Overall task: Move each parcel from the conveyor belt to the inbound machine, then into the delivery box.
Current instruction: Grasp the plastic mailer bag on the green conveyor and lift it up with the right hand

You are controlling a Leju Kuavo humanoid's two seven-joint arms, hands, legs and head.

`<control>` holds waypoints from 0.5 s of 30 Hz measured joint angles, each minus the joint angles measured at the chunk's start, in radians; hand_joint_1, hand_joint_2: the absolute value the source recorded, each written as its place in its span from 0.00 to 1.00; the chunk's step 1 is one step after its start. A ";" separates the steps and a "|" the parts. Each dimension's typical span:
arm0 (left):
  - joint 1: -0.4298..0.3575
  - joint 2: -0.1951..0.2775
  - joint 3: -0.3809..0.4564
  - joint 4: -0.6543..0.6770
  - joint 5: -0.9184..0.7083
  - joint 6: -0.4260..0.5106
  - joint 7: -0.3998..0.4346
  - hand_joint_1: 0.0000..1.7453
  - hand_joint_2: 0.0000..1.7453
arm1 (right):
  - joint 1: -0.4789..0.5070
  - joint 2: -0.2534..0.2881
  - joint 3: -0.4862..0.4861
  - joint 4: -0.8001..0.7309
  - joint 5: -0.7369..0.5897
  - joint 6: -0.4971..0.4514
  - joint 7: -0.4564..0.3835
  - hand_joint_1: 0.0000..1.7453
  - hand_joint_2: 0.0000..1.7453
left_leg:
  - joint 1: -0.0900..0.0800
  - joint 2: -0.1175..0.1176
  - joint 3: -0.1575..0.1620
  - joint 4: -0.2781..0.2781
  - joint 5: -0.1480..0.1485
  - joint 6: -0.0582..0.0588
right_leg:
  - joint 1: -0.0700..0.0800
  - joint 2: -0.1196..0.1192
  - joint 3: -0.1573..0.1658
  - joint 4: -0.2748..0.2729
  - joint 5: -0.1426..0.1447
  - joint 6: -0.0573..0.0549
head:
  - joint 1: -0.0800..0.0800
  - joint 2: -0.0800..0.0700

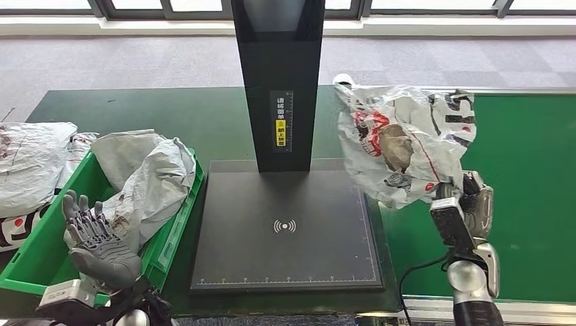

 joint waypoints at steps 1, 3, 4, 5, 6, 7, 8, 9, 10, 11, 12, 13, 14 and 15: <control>0.005 0.000 0.001 -0.008 0.000 -0.004 0.000 0.00 0.00 | 0.021 0.007 0.023 -0.044 0.001 0.003 0.002 1.00 1.00 | 0.000 0.000 0.000 0.000 0.000 0.000 | 0.000 0.000 0.000 0.000 0.000 0.000 | 0.000 0.000; 0.014 0.000 0.002 -0.020 -0.003 -0.011 0.000 0.00 0.00 | 0.051 0.017 0.059 -0.108 -0.002 0.023 0.005 1.00 1.00 | 0.000 0.000 0.000 0.000 0.000 0.000 | 0.000 0.000 0.000 0.000 0.000 0.000 | 0.000 0.000; 0.018 0.000 0.003 -0.025 -0.005 -0.015 0.000 0.00 0.00 | 0.063 0.022 0.076 -0.133 -0.004 0.038 0.007 1.00 1.00 | 0.000 0.000 0.000 0.000 0.000 0.000 | 0.000 0.000 0.000 0.000 0.000 0.000 | 0.000 0.000; 0.021 0.000 0.003 -0.030 -0.008 -0.018 0.000 0.00 0.00 | 0.074 0.026 0.095 -0.154 -0.004 0.053 0.008 1.00 1.00 | 0.000 0.001 0.000 0.000 0.000 0.000 | 0.000 0.000 0.000 0.000 0.000 0.000 | 0.000 0.000; 0.023 0.000 0.003 -0.033 -0.010 -0.021 0.000 0.00 0.00 | 0.085 0.031 0.116 -0.172 -0.001 0.064 0.010 1.00 1.00 | 0.000 0.001 0.000 0.000 0.000 0.000 | 0.000 0.000 0.000 0.000 0.000 0.000 | 0.000 0.000; 0.025 0.000 0.003 -0.037 -0.011 -0.023 0.000 0.00 0.00 | 0.097 0.037 0.138 -0.187 0.004 0.072 0.013 1.00 1.00 | 0.000 0.001 0.000 0.000 0.000 0.000 | 0.000 0.000 0.000 0.000 0.000 0.000 | 0.000 0.000; 0.026 0.001 0.003 -0.039 -0.012 -0.025 -0.001 0.00 0.00 | 0.108 0.042 0.160 -0.199 0.009 0.076 0.017 1.00 1.00 | 0.000 0.001 0.001 0.000 0.000 0.000 | 0.000 0.000 0.000 0.000 0.000 0.000 | 0.000 0.000; 0.028 0.001 0.003 -0.041 -0.012 -0.027 0.000 0.00 0.00 | 0.117 0.047 0.179 -0.208 0.017 0.081 0.023 1.00 1.00 | 0.000 0.001 0.001 0.000 0.000 0.000 | 0.000 0.000 0.000 0.000 0.000 0.000 | 0.000 0.000; 0.030 0.001 0.003 -0.043 -0.013 -0.029 0.000 0.00 0.00 | 0.123 0.050 0.196 -0.213 0.025 0.087 0.031 1.00 1.00 | 0.000 0.001 0.001 0.000 0.000 0.000 | 0.000 0.000 0.000 0.000 0.000 0.000 | 0.000 0.000; 0.033 0.002 0.003 -0.044 -0.012 -0.032 0.000 0.00 0.00 | 0.128 0.053 0.213 -0.215 0.033 0.094 0.040 1.00 1.00 | 0.000 0.001 0.001 0.000 0.000 0.000 | 0.000 0.000 0.000 0.000 0.000 0.000 | 0.000 0.000; 0.036 0.002 0.003 -0.044 -0.011 -0.036 0.000 0.00 0.00 | 0.130 0.056 0.228 -0.216 0.038 0.102 0.048 1.00 1.00 | 0.000 0.001 0.001 0.000 0.000 0.000 | 0.000 0.000 0.000 0.000 0.000 0.000 | 0.000 0.000; 0.039 0.002 0.003 -0.045 -0.009 -0.040 -0.001 0.00 0.00 | 0.131 0.057 0.241 -0.215 0.039 0.110 0.054 1.00 1.00 | 0.000 0.001 0.001 0.000 0.000 0.000 | 0.000 0.000 0.000 0.000 0.000 0.000 | 0.000 0.000; 0.041 0.003 0.003 -0.045 -0.008 -0.043 -0.001 0.00 0.00 | 0.131 0.059 0.251 -0.214 0.037 0.116 0.056 1.00 1.00 | 0.000 0.001 0.001 0.000 0.000 0.000 | 0.000 0.000 0.000 0.000 0.000 0.000 | 0.000 0.000; 0.043 0.003 0.003 -0.046 -0.007 -0.044 -0.001 0.00 0.00 | 0.131 0.060 0.260 -0.213 0.034 0.121 0.057 1.00 1.00 | 0.000 0.001 0.001 0.000 0.000 0.000 | 0.000 0.000 0.000 0.000 0.000 0.000 | 0.000 0.000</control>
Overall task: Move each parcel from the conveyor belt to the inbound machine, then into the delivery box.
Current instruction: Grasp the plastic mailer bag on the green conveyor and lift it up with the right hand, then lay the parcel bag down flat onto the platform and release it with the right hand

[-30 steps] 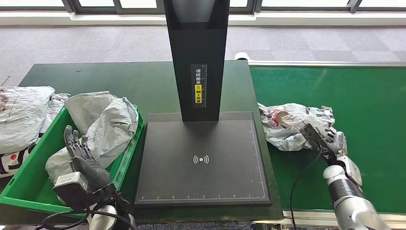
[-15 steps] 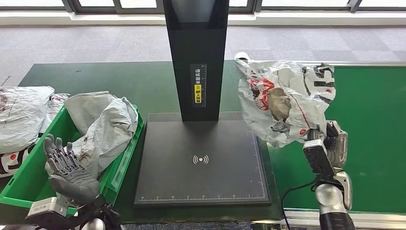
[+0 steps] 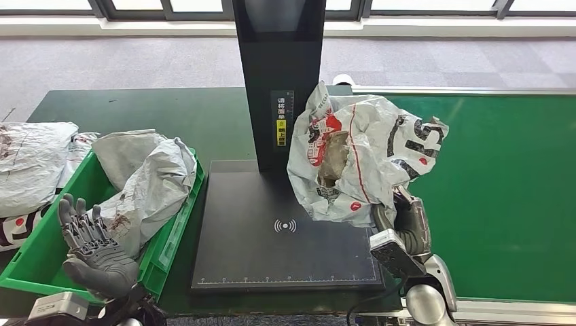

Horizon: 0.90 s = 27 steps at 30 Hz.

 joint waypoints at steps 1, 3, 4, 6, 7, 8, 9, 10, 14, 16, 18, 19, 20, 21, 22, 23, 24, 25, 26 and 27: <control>0.002 0.000 0.000 -0.001 0.000 -0.001 0.000 0.00 0.00 | 0.000 0.001 0.008 0.001 -0.002 0.004 0.000 1.00 1.00 | 0.000 0.000 0.000 0.000 0.000 0.000 | 0.000 0.000 0.000 0.000 0.000 0.000 | 0.000 0.000; 0.004 0.000 0.000 -0.002 0.000 -0.001 0.000 0.00 0.00 | 0.001 0.004 0.022 0.003 -0.017 0.017 0.004 1.00 1.00 | 0.000 0.000 0.000 0.000 0.000 0.000 | 0.000 0.000 0.000 0.000 0.000 0.000 | 0.000 0.000; 0.004 0.000 0.000 -0.002 0.000 -0.001 0.000 0.00 0.00 | 0.002 0.007 0.028 0.006 -0.029 0.028 0.007 1.00 1.00 | 0.000 0.000 0.000 0.000 0.000 0.000 | 0.000 0.000 0.000 0.000 0.000 0.000 | 0.000 0.000; 0.004 0.000 0.000 -0.002 0.000 -0.001 0.000 0.00 0.00 | 0.004 0.014 0.040 0.018 -0.054 0.050 0.014 1.00 1.00 | 0.000 0.000 0.000 0.000 0.000 0.000 | 0.000 0.000 0.000 0.000 0.000 0.000 | 0.000 0.000; 0.004 0.000 0.000 -0.002 0.000 -0.001 0.000 0.00 0.00 | 0.005 0.018 0.047 0.027 -0.061 0.056 0.020 1.00 1.00 | 0.000 0.000 0.000 0.000 0.000 0.000 | 0.000 0.000 0.000 0.000 0.000 0.000 | 0.000 0.000; 0.004 0.000 0.000 -0.002 -0.001 -0.001 0.000 0.00 0.00 | 0.006 0.023 0.057 0.040 -0.062 0.060 0.029 1.00 1.00 | 0.000 0.000 0.000 0.000 0.000 0.000 | 0.000 0.000 0.000 0.000 0.000 0.000 | 0.000 0.000; 0.004 0.000 0.000 -0.002 -0.003 -0.001 0.000 0.00 0.00 | 0.007 0.028 0.066 0.055 -0.061 0.061 0.041 1.00 1.00 | 0.000 0.000 0.000 0.000 0.000 0.000 | 0.000 0.000 0.000 0.000 0.000 0.000 | 0.000 0.000; 0.004 -0.001 0.000 -0.002 -0.007 -0.001 0.000 0.00 0.00 | 0.008 0.032 0.075 0.072 -0.058 0.061 0.055 1.00 1.00 | 0.000 0.000 0.000 0.000 0.000 0.000 | 0.000 0.000 -0.001 0.000 0.000 0.000 | 0.000 0.000; 0.001 -0.007 0.000 -0.002 -0.026 -0.001 0.004 0.00 0.00 | 0.010 0.045 0.098 0.127 -0.055 0.063 0.087 1.00 1.00 | 0.000 0.000 0.000 0.000 0.000 0.000 | 0.000 0.000 -0.001 0.000 0.000 0.000 | 0.000 0.000; -0.001 -0.010 0.000 -0.001 -0.033 -0.002 0.006 0.00 0.00 | 0.012 0.050 0.100 0.142 -0.057 0.073 0.097 1.00 1.00 | 0.000 0.001 0.000 0.000 0.000 0.000 | 0.000 0.000 -0.001 0.000 0.000 0.000 | 0.000 0.000; -0.005 -0.013 0.000 0.000 -0.038 -0.006 0.010 0.00 0.00 | 0.016 0.057 0.104 0.153 -0.056 0.088 0.110 1.00 1.00 | 0.000 0.001 0.000 0.000 0.000 0.000 | 0.000 0.000 -0.001 0.000 0.000 0.000 | 0.000 0.000; -0.008 -0.014 0.000 0.001 -0.039 -0.009 0.011 0.00 0.00 | 0.019 0.060 0.109 0.158 -0.055 0.094 0.116 1.00 1.00 | 0.000 0.001 0.000 0.000 0.000 0.000 | 0.000 0.000 -0.001 0.000 0.000 0.000 | 0.000 0.000; -0.012 -0.016 0.000 0.004 -0.039 -0.012 0.012 0.00 0.00 | 0.023 0.063 0.114 0.163 -0.053 0.098 0.123 1.00 1.00 | 0.000 0.000 0.000 0.000 0.000 0.000 | 0.000 0.000 -0.001 0.000 0.000 0.000 | 0.000 0.000; -0.017 -0.017 -0.001 0.007 -0.039 -0.014 0.012 0.00 0.00 | 0.028 0.065 0.120 0.168 -0.051 0.100 0.128 1.00 1.00 | 0.000 0.000 0.000 0.000 0.000 0.000 | 0.000 0.000 -0.001 0.000 0.000 0.000 | 0.000 0.000; -0.021 -0.018 -0.001 0.009 -0.039 -0.015 0.012 0.00 0.00 | 0.033 0.067 0.124 0.171 -0.050 0.101 0.132 1.00 1.00 | 0.000 0.000 0.000 0.000 0.000 0.000 | 0.000 0.000 -0.001 0.000 0.000 0.000 | 0.000 0.000; -0.025 -0.019 -0.002 0.012 -0.039 -0.016 0.013 0.00 0.00 | 0.039 0.067 0.127 0.174 -0.052 0.101 0.137 1.00 1.00 | 0.000 0.000 0.000 0.000 0.000 0.000 | 0.000 0.000 -0.001 0.000 0.000 0.000 | 0.000 0.000; -0.029 -0.020 -0.002 0.015 -0.039 -0.017 0.013 0.00 0.00 | 0.044 0.068 0.128 0.175 -0.053 0.100 0.141 1.00 1.00 | 0.000 0.000 0.000 0.000 0.000 0.000 | 0.000 0.000 -0.001 0.000 0.000 0.000 | 0.000 0.000; -0.032 -0.020 -0.003 0.017 -0.039 -0.017 0.014 0.00 0.00 | 0.049 0.068 0.129 0.177 -0.055 0.099 0.145 1.00 1.00 | 0.000 0.000 0.000 0.000 0.000 0.000 | 0.000 0.000 -0.001 0.000 0.000 0.000 | 0.000 0.000; -0.035 -0.020 -0.004 0.019 -0.039 -0.018 0.015 0.00 0.00 | 0.053 0.068 0.130 0.178 -0.057 0.099 0.148 1.00 1.00 | 0.000 0.001 0.000 0.000 0.000 0.000 | 0.000 0.000 -0.001 0.000 0.000 0.000 | 0.000 0.000; -0.038 -0.020 -0.005 0.021 -0.039 -0.018 0.015 0.00 0.00 | 0.057 0.068 0.130 0.179 -0.057 0.098 0.150 1.00 1.00 | 0.000 0.001 0.000 0.000 0.000 0.000 | 0.000 0.000 -0.001 0.000 0.000 0.000 | 0.000 0.000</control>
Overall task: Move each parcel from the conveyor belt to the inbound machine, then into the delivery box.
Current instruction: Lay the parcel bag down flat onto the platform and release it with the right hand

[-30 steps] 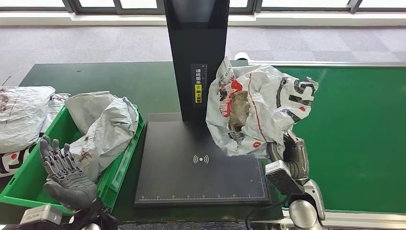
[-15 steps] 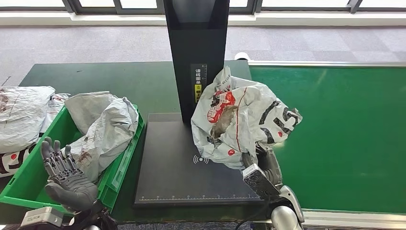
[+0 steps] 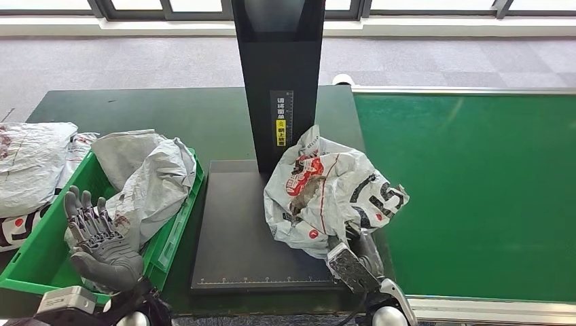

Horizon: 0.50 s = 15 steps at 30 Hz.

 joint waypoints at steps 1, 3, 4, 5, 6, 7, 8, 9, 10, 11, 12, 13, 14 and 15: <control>-0.002 0.000 -0.001 0.002 0.000 0.000 0.000 0.00 0.00 | 0.003 0.000 0.000 0.001 0.000 -0.001 0.001 1.00 1.00 | 0.000 0.000 0.000 0.000 0.000 0.000 | 0.000 0.000 0.000 0.000 0.000 0.000 | 0.000 0.000; -0.005 0.000 -0.003 0.005 0.000 0.000 0.001 0.00 0.00 | 0.007 0.000 0.001 0.001 -0.001 -0.002 0.001 1.00 1.00 | 0.000 0.000 0.000 0.000 0.000 0.000 | 0.000 0.000 0.000 0.000 0.000 0.000 | 0.000 0.000; -0.006 -0.001 -0.003 0.006 0.000 0.000 0.001 0.00 0.00 | 0.008 0.000 0.001 0.002 -0.001 -0.002 0.001 1.00 1.00 | 0.000 0.000 0.000 0.000 0.000 0.000 | 0.000 0.000 0.000 0.000 0.000 0.000 | 0.000 0.000; -0.007 -0.001 -0.003 0.007 0.000 0.000 0.001 0.00 0.00 | 0.009 0.000 0.001 0.002 -0.001 -0.002 0.002 1.00 1.00 | 0.000 0.000 0.000 0.000 0.000 0.000 | 0.000 0.000 0.000 0.000 0.000 0.000 | 0.000 0.000; -0.007 -0.002 -0.003 0.008 0.000 0.000 0.001 0.00 0.00 | 0.010 0.000 0.001 0.002 -0.001 -0.002 0.002 1.00 1.00 | 0.000 0.000 0.000 0.000 0.000 0.000 | 0.000 0.000 0.000 0.000 0.000 0.000 | 0.000 0.000; -0.008 -0.002 -0.003 0.009 0.000 0.000 0.001 0.00 0.00 | 0.010 0.000 0.001 0.002 -0.001 -0.003 0.002 1.00 1.00 | 0.000 0.000 0.000 0.000 0.000 0.000 | 0.000 0.000 0.000 0.000 0.000 0.000 | 0.000 0.000; -0.008 -0.003 -0.003 0.010 0.000 0.000 0.002 0.00 0.00 | 0.010 0.000 0.001 0.002 -0.003 -0.003 0.003 1.00 1.00 | 0.000 0.000 0.000 0.000 0.000 0.000 | 0.000 0.000 0.000 0.000 0.000 0.000 | 0.000 0.000; -0.008 -0.003 -0.003 0.011 -0.001 0.000 0.002 0.00 0.00 | 0.011 0.000 0.001 0.002 -0.006 -0.003 0.005 1.00 1.00 | 0.000 0.000 0.000 0.000 0.000 0.000 | 0.000 0.000 0.000 0.000 0.000 0.000 | 0.000 0.000; -0.008 -0.004 -0.003 0.012 -0.002 -0.001 0.004 0.00 0.00 | 0.012 0.000 0.001 0.002 -0.012 -0.003 0.006 0.97 1.00 | 0.000 0.000 0.000 0.000 0.000 0.000 | 0.000 0.000 0.000 0.000 0.000 0.000 | 0.000 0.000; -0.009 -0.005 -0.003 0.013 -0.003 -0.001 0.006 0.00 0.00 | 0.014 0.000 0.001 0.002 -0.018 -0.002 0.007 0.72 1.00 | 0.000 0.000 0.000 0.000 0.000 0.000 | 0.000 0.000 0.000 0.000 0.000 0.000 | 0.000 0.000; -0.010 -0.005 -0.004 0.014 -0.005 -0.003 0.008 0.00 0.00 | 0.017 0.000 0.001 0.002 -0.023 0.000 0.008 0.48 1.00 | 0.000 0.000 0.000 0.000 0.000 0.000 | 0.000 0.000 0.000 0.000 0.000 0.000 | 0.000 0.000; -0.013 -0.006 -0.004 0.017 -0.007 -0.004 0.010 0.00 0.00 | 0.020 0.000 0.001 0.001 -0.029 0.002 0.008 0.22 1.00 | 0.000 0.000 0.000 0.000 0.000 0.000 | 0.000 0.000 0.000 0.000 0.000 0.000 | 0.000 0.000; -0.016 -0.007 -0.004 0.020 -0.009 -0.006 0.012 0.00 0.00 | 0.024 0.000 0.001 0.001 -0.034 0.003 0.008 0.00 1.00 | 0.000 0.000 0.000 0.000 0.000 0.000 | 0.000 0.000 0.000 0.000 0.000 0.000 | 0.000 0.000; -0.021 -0.007 -0.004 0.023 -0.010 -0.007 0.013 0.00 0.00 | 0.028 0.000 0.001 0.001 -0.041 0.003 0.008 0.00 1.00 | 0.000 0.000 0.000 0.000 0.000 0.000 | 0.000 0.000 0.000 0.000 0.000 0.000 | 0.000 0.000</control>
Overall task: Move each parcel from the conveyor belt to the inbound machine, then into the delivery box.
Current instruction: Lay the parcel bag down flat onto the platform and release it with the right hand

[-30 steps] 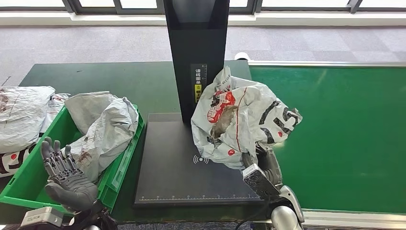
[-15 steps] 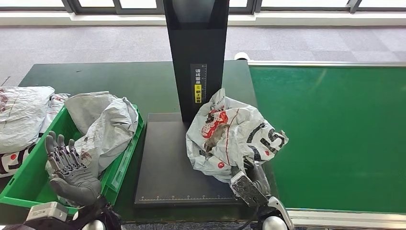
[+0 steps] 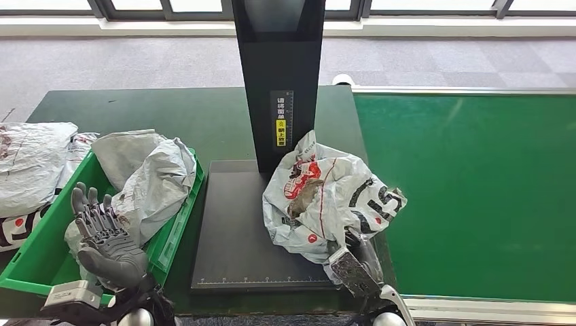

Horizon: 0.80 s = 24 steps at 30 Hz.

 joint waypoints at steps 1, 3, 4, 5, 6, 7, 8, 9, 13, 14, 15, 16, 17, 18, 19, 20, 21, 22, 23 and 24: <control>-0.005 0.000 0.000 0.004 -0.001 -0.002 0.001 0.00 0.00 | 0.004 0.000 0.000 -0.001 -0.008 -0.001 0.000 0.00 1.00 | 0.000 0.000 0.000 0.000 0.000 0.000 | 0.000 0.000 0.000 0.000 0.000 0.000 | 0.000 0.000; -0.012 -0.001 0.000 0.011 -0.003 -0.004 0.002 0.00 0.00 | 0.011 0.000 0.000 -0.004 -0.025 -0.003 0.000 0.00 1.00 | 0.000 0.000 0.000 0.000 0.000 0.000 | 0.000 0.000 0.000 0.000 0.000 0.000 | 0.000 0.000; -0.014 -0.001 0.000 0.013 -0.005 -0.005 0.002 0.00 0.00 | 0.015 0.000 0.000 -0.007 -0.033 -0.003 0.000 0.00 1.00 | 0.000 0.000 0.000 0.000 0.000 0.000 | 0.000 0.000 0.000 0.000 0.000 0.000 | 0.000 0.000; -0.016 -0.001 0.000 0.017 -0.009 -0.005 0.004 0.00 0.00 | 0.018 0.000 0.000 -0.011 -0.041 -0.001 0.001 0.00 1.00 | 0.000 0.000 0.000 0.000 0.000 0.000 | 0.000 0.000 0.000 0.000 0.000 0.000 | 0.000 0.000; -0.018 -0.002 0.000 0.020 -0.013 -0.004 0.006 0.00 0.00 | 0.021 0.000 0.000 -0.013 -0.051 0.004 0.002 0.00 1.00 | 0.000 0.000 0.000 0.000 0.000 0.000 | 0.000 0.000 0.000 0.000 0.000 0.000 | 0.000 0.000; -0.019 -0.004 0.000 0.023 -0.019 -0.002 0.008 0.00 0.00 | 0.022 0.000 0.000 -0.015 -0.061 0.014 0.002 0.00 1.00 | 0.000 0.000 0.000 0.000 0.000 0.000 | 0.000 0.000 0.000 0.000 0.000 0.000 | 0.000 0.000; -0.020 -0.006 0.000 0.025 -0.028 0.002 0.010 0.00 0.00 | 0.022 0.000 0.000 -0.017 -0.073 0.028 -0.001 0.00 1.00 | 0.000 0.001 0.000 0.000 0.000 0.000 | 0.000 0.000 0.000 0.000 0.000 0.000 | 0.000 0.000; -0.020 -0.008 0.000 0.026 -0.036 0.007 0.011 0.00 0.00 | 0.022 0.000 0.000 -0.017 -0.083 0.042 -0.006 0.00 1.00 | 0.000 0.001 0.000 0.000 0.000 0.000 | 0.000 0.000 0.000 0.000 0.000 0.000 | 0.000 0.000; -0.020 -0.012 0.000 0.028 -0.053 0.021 0.013 0.00 0.00 | 0.015 0.000 0.000 -0.015 -0.109 0.088 -0.035 0.00 1.00 | 0.000 0.001 0.000 0.000 0.000 0.000 | 0.000 0.000 0.000 0.000 0.000 0.000 | 0.000 0.000; -0.020 -0.012 0.000 0.029 -0.054 0.022 0.013 0.00 0.00 | 0.012 0.000 0.000 -0.014 -0.112 0.095 -0.041 0.00 1.00 | 0.000 0.001 0.000 0.000 0.000 0.000 | 0.000 0.000 0.000 0.000 0.000 0.000 | 0.000 0.000; -0.020 -0.013 0.000 0.030 -0.055 0.023 0.013 0.00 0.00 | 0.011 0.001 0.000 -0.014 -0.115 0.101 -0.045 0.00 1.00 | 0.000 0.000 0.000 0.000 0.000 0.000 | 0.000 0.000 0.000 0.000 0.000 0.000 | 0.000 0.000; -0.019 -0.014 0.000 0.031 -0.056 0.024 0.014 0.00 0.00 | 0.009 0.001 0.000 -0.014 -0.120 0.108 -0.051 0.00 1.00 | 0.000 0.000 0.000 0.000 0.000 0.000 | 0.000 0.000 0.001 0.000 0.000 0.000 | 0.000 0.000; -0.019 -0.016 0.000 0.032 -0.058 0.024 0.014 0.00 0.00 | 0.007 0.002 0.000 -0.014 -0.125 0.114 -0.057 0.00 1.00 | 0.000 0.000 0.000 0.000 0.000 0.000 | 0.000 0.000 0.000 0.000 0.000 0.000 | 0.000 0.000; -0.019 -0.017 0.000 0.032 -0.059 0.024 0.014 0.00 0.00 | 0.004 0.003 0.000 -0.014 -0.130 0.121 -0.062 0.00 1.00 | 0.000 0.000 0.000 0.000 0.000 0.000 | 0.000 0.000 0.000 0.000 0.000 0.000 | 0.000 0.000; -0.018 -0.018 0.000 0.032 -0.060 0.024 0.014 0.00 0.00 | 0.001 0.003 0.000 -0.014 -0.134 0.126 -0.066 0.00 1.00 | 0.000 0.000 0.000 0.000 0.000 0.000 | 0.000 0.000 0.000 0.000 0.000 0.000 | 0.000 0.000; -0.018 -0.018 0.000 0.032 -0.061 0.024 0.015 0.00 0.00 | -0.001 0.003 0.000 -0.014 -0.136 0.130 -0.069 0.00 1.00 | 0.000 0.000 0.000 0.000 0.000 0.000 | 0.000 0.000 0.000 0.000 0.000 0.000 | 0.000 0.000; -0.018 -0.019 0.000 0.032 -0.061 0.024 0.015 0.00 0.00 | -0.004 0.003 0.000 -0.014 -0.138 0.133 -0.072 0.00 1.00 | 0.000 0.000 0.000 0.000 0.000 0.000 | 0.000 0.000 0.000 0.000 0.000 0.000 | 0.000 0.000; -0.018 -0.020 0.000 0.032 -0.061 0.024 0.016 0.00 0.00 | -0.005 0.003 0.000 -0.014 -0.141 0.138 -0.078 0.00 1.00 | 0.000 0.000 0.000 0.000 0.000 0.000 | 0.000 0.000 0.000 0.000 0.000 0.000 | 0.000 0.000; -0.018 -0.021 0.000 0.032 -0.061 0.021 0.016 0.00 0.00 | -0.006 0.004 0.000 -0.014 -0.146 0.144 -0.089 0.00 1.00 | 0.000 0.000 0.000 0.000 0.000 0.000 | 0.000 0.000 0.000 0.000 0.000 0.000 | 0.000 0.000; -0.018 -0.023 0.000 0.032 -0.058 0.015 0.016 0.00 0.00 | -0.007 0.005 0.000 -0.015 -0.155 0.154 -0.108 0.00 1.00 | 0.000 0.000 0.000 0.000 0.000 0.000 | 0.000 0.000 0.000 0.000 0.000 0.000 | 0.000 0.000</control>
